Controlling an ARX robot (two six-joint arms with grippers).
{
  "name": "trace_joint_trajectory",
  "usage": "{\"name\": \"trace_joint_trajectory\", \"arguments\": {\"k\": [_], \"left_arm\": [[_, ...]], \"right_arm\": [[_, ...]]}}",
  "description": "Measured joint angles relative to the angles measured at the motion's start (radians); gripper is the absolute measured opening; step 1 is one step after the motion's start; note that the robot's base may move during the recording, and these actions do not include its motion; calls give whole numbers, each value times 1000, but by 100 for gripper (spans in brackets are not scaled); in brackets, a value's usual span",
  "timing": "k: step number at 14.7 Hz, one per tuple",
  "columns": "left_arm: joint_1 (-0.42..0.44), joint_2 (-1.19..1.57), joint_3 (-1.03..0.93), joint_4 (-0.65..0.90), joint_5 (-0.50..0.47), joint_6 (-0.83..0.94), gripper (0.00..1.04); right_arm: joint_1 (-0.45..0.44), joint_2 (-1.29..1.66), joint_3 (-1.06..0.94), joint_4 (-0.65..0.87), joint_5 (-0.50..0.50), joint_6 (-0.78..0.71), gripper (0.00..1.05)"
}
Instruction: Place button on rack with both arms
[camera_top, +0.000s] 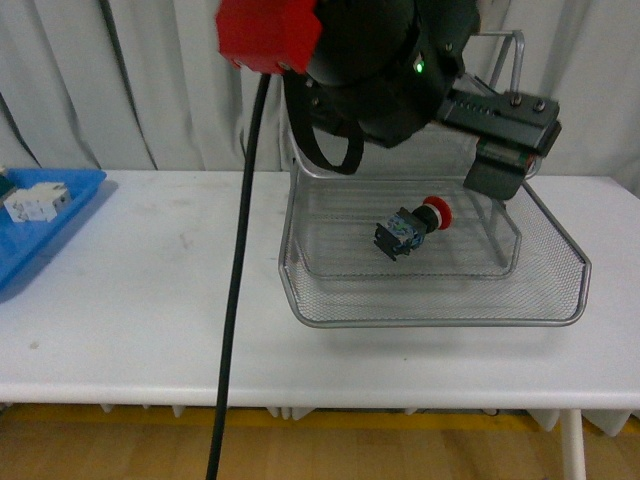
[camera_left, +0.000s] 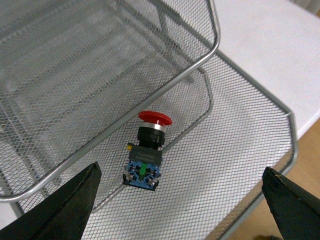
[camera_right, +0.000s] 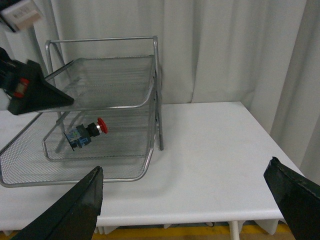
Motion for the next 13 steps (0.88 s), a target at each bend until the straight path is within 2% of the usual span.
{"name": "trace_joint_trajectory", "arguments": {"k": [4, 6, 7, 8, 9, 11, 13], "left_arm": [[38, -319, -246, 114, 8, -45, 98], [125, -443, -362, 123, -8, -44, 98], [172, -497, -425, 192, -42, -47, 97], [214, -588, -589, 496, -262, -83, 82], [294, -721, -770, 664, -319, -104, 68], [477, -915, -978, 728, -217, -123, 44], [603, -1040, -1137, 713, -74, -124, 23]], "right_arm": [[0, 0, 0, 0, 0, 0, 98], [0, 0, 0, 0, 0, 0, 98], [0, 0, 0, 0, 0, 0, 98], [0, 0, 0, 0, -2, 0, 98], [0, 0, 0, 0, -1, 0, 98], [0, 0, 0, 0, -2, 0, 98], [0, 0, 0, 0, -3, 0, 98]]}}
